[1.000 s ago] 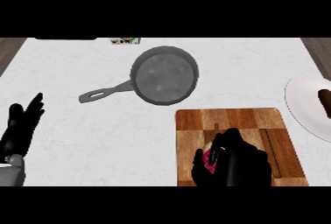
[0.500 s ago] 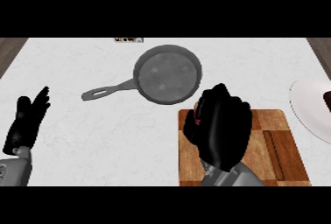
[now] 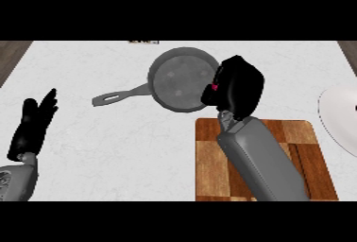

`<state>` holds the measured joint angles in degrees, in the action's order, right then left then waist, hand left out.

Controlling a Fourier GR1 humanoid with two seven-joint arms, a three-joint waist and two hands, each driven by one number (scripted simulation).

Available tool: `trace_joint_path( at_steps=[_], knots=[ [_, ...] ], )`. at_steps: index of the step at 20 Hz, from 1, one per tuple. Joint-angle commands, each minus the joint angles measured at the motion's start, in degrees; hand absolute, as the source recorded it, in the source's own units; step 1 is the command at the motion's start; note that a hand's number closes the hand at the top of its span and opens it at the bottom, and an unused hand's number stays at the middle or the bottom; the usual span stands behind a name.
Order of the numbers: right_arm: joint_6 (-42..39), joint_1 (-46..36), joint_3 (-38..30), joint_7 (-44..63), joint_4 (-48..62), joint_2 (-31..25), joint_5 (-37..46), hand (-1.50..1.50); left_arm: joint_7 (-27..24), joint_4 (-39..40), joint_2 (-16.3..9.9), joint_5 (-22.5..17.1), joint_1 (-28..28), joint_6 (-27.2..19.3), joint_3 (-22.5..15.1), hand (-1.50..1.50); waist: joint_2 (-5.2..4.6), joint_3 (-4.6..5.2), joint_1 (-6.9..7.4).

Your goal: Pick the cupcake from the cutting board and place it in the pan

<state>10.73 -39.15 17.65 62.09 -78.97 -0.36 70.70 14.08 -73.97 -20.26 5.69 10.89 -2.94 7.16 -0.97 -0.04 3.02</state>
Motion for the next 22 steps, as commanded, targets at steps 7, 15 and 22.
trace_joint_path(
  at_steps=[7,15,22],
  knots=[
    [21.75,-13.00,-9.34,-4.78,30.92,0.35,-10.90,1.50,-0.60,0.53,0.86,0.63,1.60,-0.28,-0.48,0.00,-0.84,-0.01,2.23],
    [32.95,-14.93,-14.12,-18.20,42.38,0.35,-25.13,-1.50,1.76,0.38,2.24,0.58,4.50,0.63,-2.11,0.00,-1.55,-0.18,3.62],
    [36.32,-19.17,-17.63,-26.68,49.44,0.36,-32.46,-1.50,-2.77,2.09,1.42,0.63,1.78,1.79,-1.65,0.00,-1.88,-0.09,5.15]
  ],
)
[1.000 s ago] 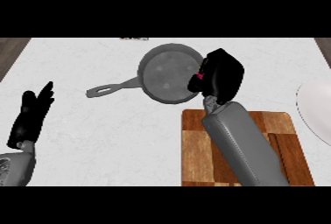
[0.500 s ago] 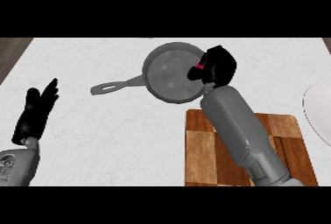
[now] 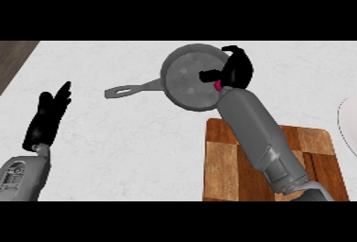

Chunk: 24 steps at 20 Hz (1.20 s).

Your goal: Pick the cupcake from the cutting board and place it in the pan

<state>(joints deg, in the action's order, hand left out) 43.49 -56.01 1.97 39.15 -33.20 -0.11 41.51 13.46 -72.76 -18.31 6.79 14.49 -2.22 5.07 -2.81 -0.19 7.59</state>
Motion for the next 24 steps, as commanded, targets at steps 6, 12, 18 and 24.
trace_joint_path(
  at_steps=[6,12,18,24],
  knots=[
    [11.19,-2.30,-2.88,-13.49,4.36,0.10,-8.54,-1.50,-0.47,0.21,0.54,0.28,0.28,0.21,-0.52,0.00,0.09,-0.05,0.50],
    [20.87,-4.61,-5.02,-18.12,5.87,0.10,-11.39,-1.50,2.01,-0.19,0.31,0.79,1.83,-0.52,-0.32,0.00,0.46,0.00,-0.34],
    [26.49,-3.70,-6.96,-22.10,6.84,0.09,-16.44,-1.50,1.34,-2.25,0.76,0.20,-3.76,-0.84,0.36,0.00,1.74,0.07,-2.58],
    [28.86,3.89,-1.22,-22.72,-2.68,0.09,-20.83,-1.50,-0.07,1.07,-1.20,-0.52,-3.99,-0.79,3.71,0.00,3.09,0.19,-6.94]
  ],
)
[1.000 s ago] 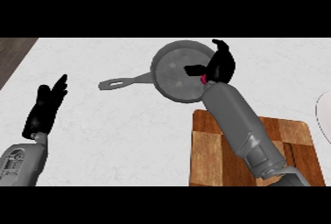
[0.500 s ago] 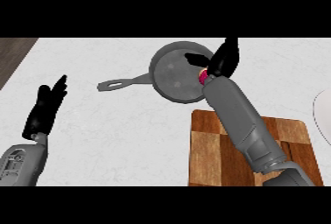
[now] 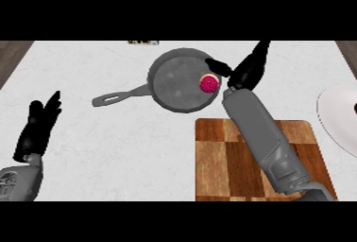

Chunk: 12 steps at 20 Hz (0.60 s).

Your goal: Pick the cupcake from the cutting board and place it in the pan

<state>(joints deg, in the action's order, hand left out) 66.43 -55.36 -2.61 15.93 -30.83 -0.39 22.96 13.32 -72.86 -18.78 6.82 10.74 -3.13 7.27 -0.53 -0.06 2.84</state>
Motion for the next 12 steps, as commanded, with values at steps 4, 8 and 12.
trace_joint_path(
  at_steps=[4,8,12],
  knots=[
    [3.85,14.07,8.93,3.73,-16.28,0.37,0.61,-1.50,0.40,-3.50,-1.25,-0.79,-5.81,-0.25,2.44,0.00,1.71,0.12,-4.30],
    [-0.52,24.99,11.01,5.12,-29.27,-0.13,3.58,-1.50,-0.28,-2.59,-2.88,-2.68,-7.54,1.31,4.98,0.00,2.01,0.17,-5.81],
    [-4.99,35.65,15.17,11.05,-43.39,-3.10,7.37,-1.50,0.82,-4.68,-1.01,-1.49,-6.73,-0.22,3.53,0.00,1.64,0.19,-5.44]
  ],
)
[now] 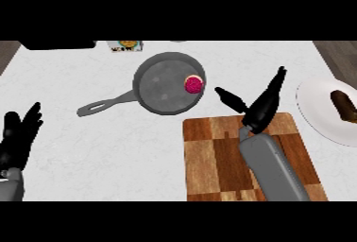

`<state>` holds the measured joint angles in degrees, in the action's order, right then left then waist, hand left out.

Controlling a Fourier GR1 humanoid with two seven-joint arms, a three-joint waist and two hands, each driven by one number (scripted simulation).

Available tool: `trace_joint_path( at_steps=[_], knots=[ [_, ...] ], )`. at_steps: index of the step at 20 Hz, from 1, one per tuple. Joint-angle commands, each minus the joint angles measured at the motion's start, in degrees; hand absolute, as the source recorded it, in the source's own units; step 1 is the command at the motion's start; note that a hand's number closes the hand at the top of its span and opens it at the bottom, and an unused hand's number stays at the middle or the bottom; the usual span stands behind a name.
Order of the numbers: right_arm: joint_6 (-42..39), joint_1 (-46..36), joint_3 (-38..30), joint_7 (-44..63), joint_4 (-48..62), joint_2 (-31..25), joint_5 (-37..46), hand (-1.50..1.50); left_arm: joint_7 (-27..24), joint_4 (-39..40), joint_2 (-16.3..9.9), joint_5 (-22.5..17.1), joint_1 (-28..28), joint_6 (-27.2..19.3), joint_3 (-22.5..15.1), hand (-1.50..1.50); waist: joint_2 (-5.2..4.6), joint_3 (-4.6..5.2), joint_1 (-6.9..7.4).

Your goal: Pick the cupcake from the cutting board and place it in the pan

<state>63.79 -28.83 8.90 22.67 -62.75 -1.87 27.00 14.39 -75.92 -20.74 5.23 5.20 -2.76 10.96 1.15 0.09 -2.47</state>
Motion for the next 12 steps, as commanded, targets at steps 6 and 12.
trace_joint_path(
  at_steps=[6,12],
  knots=[
    [-8.21,26.43,7.56,10.77,-34.43,-8.04,7.95,-1.50,-0.96,0.68,1.18,0.69,-0.19,-0.37,-0.41,0.00,-0.46,0.08,-0.33],
    [-12.29,45.33,9.94,15.49,-56.91,-12.97,13.03,-1.50,2.07,-3.77,1.41,1.38,-0.72,-0.72,-1.09,0.00,-0.69,-0.02,0.84]
  ],
)
